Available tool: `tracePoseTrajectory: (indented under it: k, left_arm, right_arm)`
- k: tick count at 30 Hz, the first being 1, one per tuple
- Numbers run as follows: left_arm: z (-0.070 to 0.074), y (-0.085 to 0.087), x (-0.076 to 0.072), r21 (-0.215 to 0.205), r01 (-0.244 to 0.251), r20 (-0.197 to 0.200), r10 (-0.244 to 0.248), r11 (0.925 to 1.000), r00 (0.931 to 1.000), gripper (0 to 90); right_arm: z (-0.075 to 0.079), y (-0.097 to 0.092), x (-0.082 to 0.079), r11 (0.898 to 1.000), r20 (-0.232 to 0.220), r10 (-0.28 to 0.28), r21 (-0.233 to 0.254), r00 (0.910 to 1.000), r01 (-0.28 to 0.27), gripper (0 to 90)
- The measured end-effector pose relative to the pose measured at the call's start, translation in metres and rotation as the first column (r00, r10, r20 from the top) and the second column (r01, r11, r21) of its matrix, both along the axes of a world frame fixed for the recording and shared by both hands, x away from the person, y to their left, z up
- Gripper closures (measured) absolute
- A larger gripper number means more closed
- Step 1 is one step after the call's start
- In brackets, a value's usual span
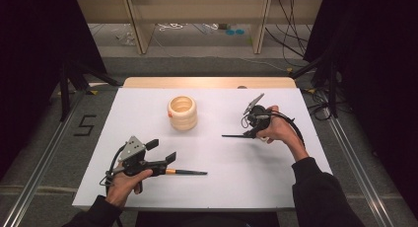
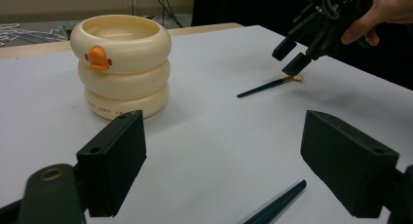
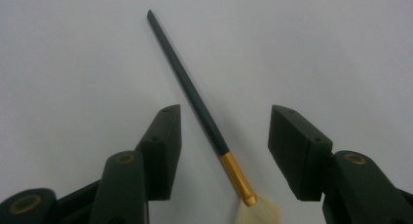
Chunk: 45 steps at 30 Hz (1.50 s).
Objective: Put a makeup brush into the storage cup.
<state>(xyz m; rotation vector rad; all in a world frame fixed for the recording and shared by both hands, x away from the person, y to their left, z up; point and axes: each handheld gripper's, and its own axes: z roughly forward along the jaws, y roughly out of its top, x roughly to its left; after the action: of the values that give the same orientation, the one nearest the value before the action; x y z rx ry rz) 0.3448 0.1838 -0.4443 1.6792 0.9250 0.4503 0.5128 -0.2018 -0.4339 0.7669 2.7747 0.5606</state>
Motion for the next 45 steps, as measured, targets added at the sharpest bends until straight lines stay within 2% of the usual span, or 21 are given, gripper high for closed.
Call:
tracePoseTrajectory:
  k: [6, 17, 19, 20, 24, 29, 31, 32, 34, 36, 37, 39, 40, 43, 45]
  left_arm:
    - [0.0, -0.001, 0.0, 0.002, 0.005, 0.0, -0.005, 1.0, 1.0, 16.7]
    - [0.0, 0.0, 0.0, 0.002, 0.005, -0.001, -0.005, 1.0, 1.0, 16.8]
    - [0.0, 0.0, 0.0, 0.002, 0.004, -0.002, -0.004, 1.0, 1.0, 16.8]
    - [0.0, 0.0, 0.0, 0.003, 0.004, -0.002, -0.004, 1.0, 1.0, 16.8]
    - [0.0, 0.0, 0.0, 0.002, 0.004, -0.002, -0.004, 1.0, 1.0, 16.8]
    - [0.0, 0.001, 0.0, 0.002, 0.001, -0.002, -0.001, 1.0, 1.0, 16.8]
    - [0.0, 0.0, 0.0, 0.001, 0.004, -0.001, -0.004, 1.0, 1.0, 16.9]
    - [0.0, 0.0, 0.0, 0.002, 0.005, -0.002, -0.005, 1.0, 1.0, 16.8]
    - [0.0, 0.0, 0.0, 0.002, 0.005, -0.002, -0.005, 1.0, 1.0, 16.9]
    - [0.0, 0.0, 0.0, 0.001, 0.005, -0.002, -0.005, 1.0, 1.0, 16.9]
    - [0.0, 0.0, 0.001, 0.0, 0.003, -0.001, -0.003, 1.0, 1.0, 16.9]
    - [0.0, 0.0, 0.001, 0.0, 0.003, -0.001, -0.003, 1.0, 1.0, 16.9]
    - [0.0, 0.0, 0.001, 0.0, 0.004, -0.001, -0.004, 1.0, 1.0, 16.9]
    - [0.0, 0.0, 0.0, 0.0, 0.002, 0.0, -0.002, 1.0, 1.0, 17.1]
    - [0.002, 0.001, -0.001, -0.002, -0.001, 0.012, 0.001, 1.0, 0.9999, 17.3]
  right_arm:
    - [-0.007, 0.001, 0.005, 0.999, -0.05, 0.017, -0.037, 0.9986, -0.019, 53.4]
    - [-0.017, 0.004, 0.01, 0.996, -0.106, 0.036, -0.076, 0.9938, -0.044, 62.0]
    - [-0.014, 0.005, 0.011, 0.992, -0.111, 0.044, -0.111, 0.9928, -0.056, 63.6]
    - [-0.014, 0.006, 0.011, 0.994, -0.101, 0.046, -0.095, 0.9938, -0.056, 64.5]
    - [-0.011, 0.011, 0.013, 0.994, -0.113, 0.05, -0.094, 0.9923, -0.061, 66.6]
    - [-0.016, 0.012, 0.015, 0.989, -0.152, 0.039, -0.135, 0.9877, -0.06, 70.3]
    - [-0.017, 0.012, 0.016, 0.989, -0.159, 0.034, -0.137, 0.9867, -0.056, 71.1]
    - [-0.019, 0.012, 0.017, 0.988, -0.183, 0.031, -0.141, 0.9826, -0.058, 72.1]
    - [-0.019, 0.012, 0.018, 0.989, -0.189, 0.02, -0.138, 0.9818, -0.047, 72.7]
    - [-0.019, 0.013, 0.02, 0.987, -0.195, 0.039, -0.148, 0.9801, -0.069, 75.2]
    - [-0.019, 0.015, 0.02, 0.986, -0.202, 0.029, -0.154, 0.979, -0.061, 75.7]
    - [-0.019, 0.022, 0.023, 0.977, -0.223, 0.035, -0.197, 0.9743, -0.08, 78.1]
    - [-0.018, 0.023, 0.023, 0.977, -0.229, 0.018, -0.202, 0.9733, -0.066, 78.6]
    - [-0.018, 0.025, 0.025, 0.975, -0.245, 0.011, -0.212, 0.9694, -0.065, 80.2]
    - [-0.018, 0.027, 0.026, 0.973, -0.241, 0.006, -0.223, 0.9704, -0.061, 80.4]
